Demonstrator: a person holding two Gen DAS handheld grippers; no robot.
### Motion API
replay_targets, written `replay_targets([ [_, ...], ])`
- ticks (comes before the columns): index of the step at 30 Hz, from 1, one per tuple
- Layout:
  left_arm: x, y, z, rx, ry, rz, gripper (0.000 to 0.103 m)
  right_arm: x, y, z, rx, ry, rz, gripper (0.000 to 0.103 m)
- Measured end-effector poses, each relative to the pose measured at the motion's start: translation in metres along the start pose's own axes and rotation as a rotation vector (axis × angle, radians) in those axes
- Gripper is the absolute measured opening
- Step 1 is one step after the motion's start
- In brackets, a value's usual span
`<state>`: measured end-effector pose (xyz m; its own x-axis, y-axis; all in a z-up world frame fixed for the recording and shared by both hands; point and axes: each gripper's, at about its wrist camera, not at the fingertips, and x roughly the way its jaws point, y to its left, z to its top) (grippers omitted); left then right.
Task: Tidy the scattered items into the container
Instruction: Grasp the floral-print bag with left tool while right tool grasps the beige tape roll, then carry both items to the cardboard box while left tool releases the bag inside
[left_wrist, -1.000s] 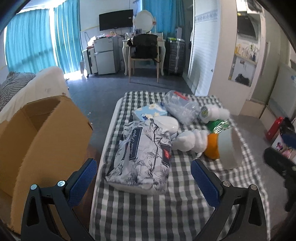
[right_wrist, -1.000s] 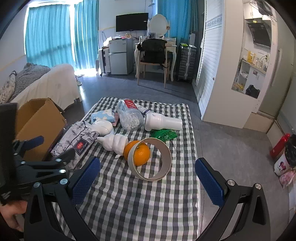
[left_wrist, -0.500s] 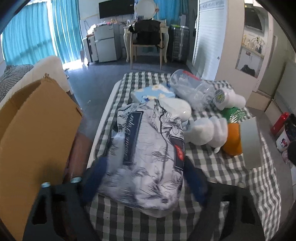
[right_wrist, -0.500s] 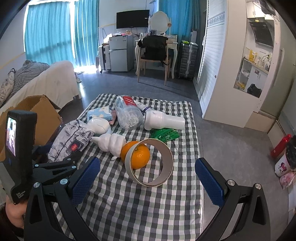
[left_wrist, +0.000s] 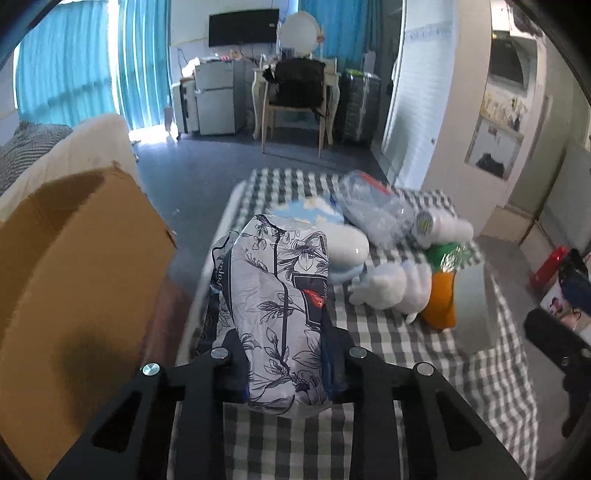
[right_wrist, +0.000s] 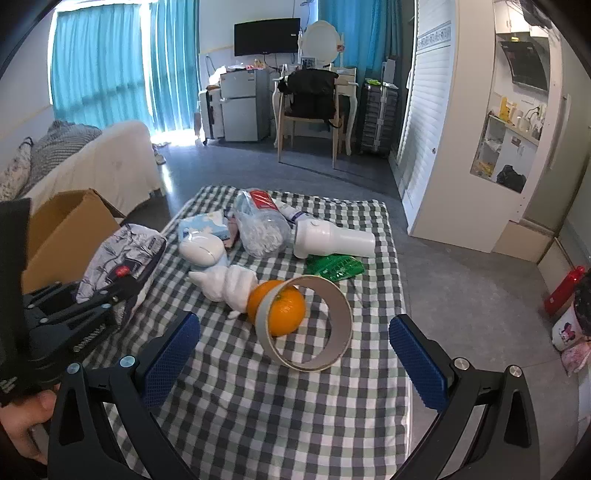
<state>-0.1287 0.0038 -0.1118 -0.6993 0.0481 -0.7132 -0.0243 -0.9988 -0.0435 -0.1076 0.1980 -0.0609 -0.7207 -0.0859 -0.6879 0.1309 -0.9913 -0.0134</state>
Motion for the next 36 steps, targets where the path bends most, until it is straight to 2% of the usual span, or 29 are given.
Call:
replay_targets([
  [8,-0.028,0.014,0.006,-0.018,-0.042,0.007,0.026,0.038,0.007,0.0,-0.054,0.066,0.021,0.103],
  [11,-0.03,0.017,0.005,-0.018,-0.046,0.018,0.026,0.056,0.01,-0.003,-0.074,0.1,0.022,0.099],
  [13,-0.03,0.018,0.005,-0.015,-0.045,0.018,0.026,0.065,0.011,-0.005,-0.075,0.118,0.031,0.079],
  [14,-0.03,0.018,0.004,-0.013,-0.045,0.016,0.026,0.069,0.011,-0.007,-0.071,0.128,0.034,0.064],
  [15,-0.03,0.019,0.004,-0.013,-0.045,0.015,0.026,0.073,0.011,-0.008,-0.065,0.143,0.041,0.059],
  [17,-0.03,0.019,0.003,-0.013,-0.043,0.015,0.026,0.082,0.012,-0.012,-0.06,0.173,0.044,0.058],
  [19,-0.03,0.019,0.003,-0.013,-0.044,0.017,0.026,0.088,0.013,-0.016,-0.062,0.192,0.046,0.049],
  [20,-0.03,0.019,0.003,-0.014,-0.045,0.018,0.026,0.09,0.013,-0.017,-0.061,0.2,0.052,0.04],
  [25,-0.031,0.018,0.002,-0.015,-0.045,0.021,0.026,0.091,0.013,-0.018,-0.063,0.202,0.056,0.04],
  [28,-0.032,0.017,0.002,-0.013,-0.048,0.02,0.026,0.088,0.011,-0.02,-0.058,0.199,0.066,0.035],
  [29,-0.033,0.016,0.002,-0.012,-0.05,0.019,0.026,0.087,0.01,-0.02,-0.053,0.198,0.074,0.027],
  [30,-0.034,0.016,0.001,-0.012,-0.052,0.019,0.026,0.086,0.008,-0.02,-0.046,0.201,0.086,0.011],
  [31,-0.034,0.015,0.0,-0.012,-0.053,0.019,0.026,0.085,0.007,-0.02,-0.04,0.204,0.098,0.004],
  [36,-0.038,0.013,-0.001,-0.012,-0.06,0.019,0.026,0.079,0.005,-0.021,-0.029,0.199,0.1,0.003],
])
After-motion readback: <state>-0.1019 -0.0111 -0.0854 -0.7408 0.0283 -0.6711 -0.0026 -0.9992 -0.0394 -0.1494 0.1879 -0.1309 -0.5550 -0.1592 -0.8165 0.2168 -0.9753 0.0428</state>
